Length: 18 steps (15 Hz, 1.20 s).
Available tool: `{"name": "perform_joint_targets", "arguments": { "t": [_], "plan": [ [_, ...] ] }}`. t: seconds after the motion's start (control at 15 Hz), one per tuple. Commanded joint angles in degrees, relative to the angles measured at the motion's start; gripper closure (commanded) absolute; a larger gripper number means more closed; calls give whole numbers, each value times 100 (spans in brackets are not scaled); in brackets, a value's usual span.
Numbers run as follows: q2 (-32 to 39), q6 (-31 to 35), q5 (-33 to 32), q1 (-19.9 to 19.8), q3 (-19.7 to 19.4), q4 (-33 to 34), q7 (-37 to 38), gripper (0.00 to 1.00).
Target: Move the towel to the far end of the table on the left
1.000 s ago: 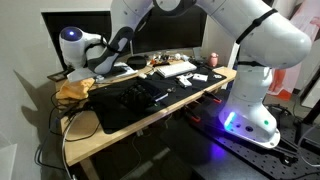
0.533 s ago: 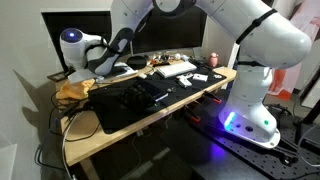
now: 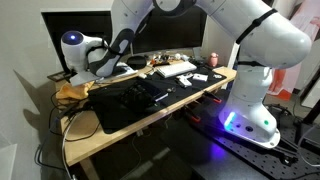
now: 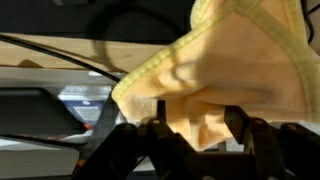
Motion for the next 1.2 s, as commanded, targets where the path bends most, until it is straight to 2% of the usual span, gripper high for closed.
{"name": "perform_joint_targets", "arguments": {
  "t": [0.0,0.13,0.27,0.47,0.6,1.13],
  "plan": [
    [-605,116,9,-41,170,-817,-62,5],
    [-834,200,12,-74,292,-1129,-101,0],
    [-1081,252,29,-109,424,-1430,-132,0],
    [-1364,257,39,-162,575,-1786,-148,8],
    [-1484,240,31,-202,629,-1963,-161,32],
    [-1557,343,-79,-244,609,-2294,-269,92]
  ]
}}
